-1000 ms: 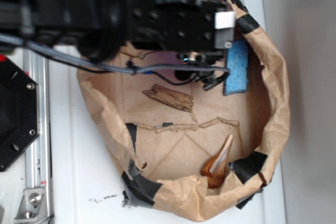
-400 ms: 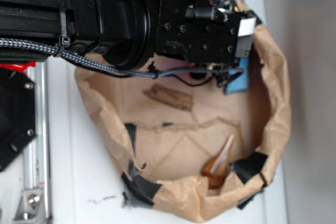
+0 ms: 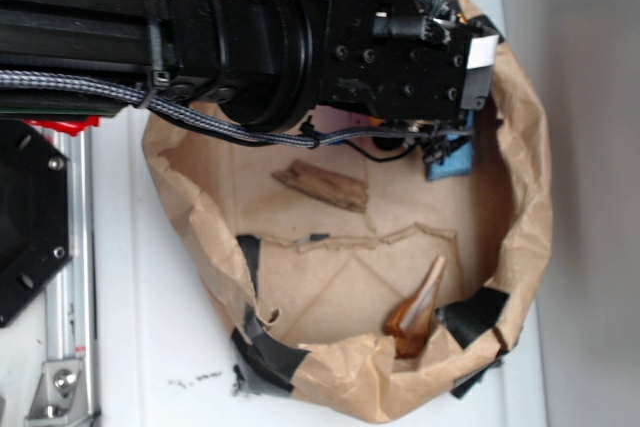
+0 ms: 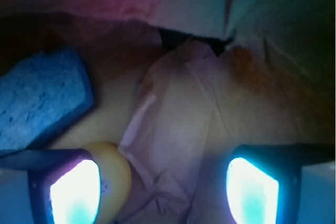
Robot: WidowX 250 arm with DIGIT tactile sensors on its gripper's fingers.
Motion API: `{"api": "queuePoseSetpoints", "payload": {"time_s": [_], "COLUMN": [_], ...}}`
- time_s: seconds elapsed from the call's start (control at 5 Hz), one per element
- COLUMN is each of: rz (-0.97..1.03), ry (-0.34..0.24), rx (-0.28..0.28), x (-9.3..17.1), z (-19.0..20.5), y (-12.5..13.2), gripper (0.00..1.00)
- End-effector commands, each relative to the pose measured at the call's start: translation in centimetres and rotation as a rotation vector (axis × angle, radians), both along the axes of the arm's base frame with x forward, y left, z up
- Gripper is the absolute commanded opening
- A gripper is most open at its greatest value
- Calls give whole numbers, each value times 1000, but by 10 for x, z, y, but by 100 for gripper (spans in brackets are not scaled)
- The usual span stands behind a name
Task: Grab the yellow duck.
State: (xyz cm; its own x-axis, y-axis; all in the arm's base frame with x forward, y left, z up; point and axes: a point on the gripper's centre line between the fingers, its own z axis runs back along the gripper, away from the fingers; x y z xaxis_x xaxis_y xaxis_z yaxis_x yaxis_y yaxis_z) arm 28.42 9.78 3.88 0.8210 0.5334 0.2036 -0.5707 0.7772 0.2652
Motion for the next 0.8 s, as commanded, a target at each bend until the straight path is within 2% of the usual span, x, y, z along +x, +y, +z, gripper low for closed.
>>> {"api": "queuePoseSetpoints", "payload": {"time_s": [0.0,0.2,0.4,0.6], "rz": [-123,-175,-194,-193], "ry": [5,-82,-109,-111], "rx": [-24,-62,-105,-92], "x": [-11,-14,-14,-14], "z": [3,31,36,33], "y": [-23,-38,-36,-31], "gripper": [100,100,100,100]}}
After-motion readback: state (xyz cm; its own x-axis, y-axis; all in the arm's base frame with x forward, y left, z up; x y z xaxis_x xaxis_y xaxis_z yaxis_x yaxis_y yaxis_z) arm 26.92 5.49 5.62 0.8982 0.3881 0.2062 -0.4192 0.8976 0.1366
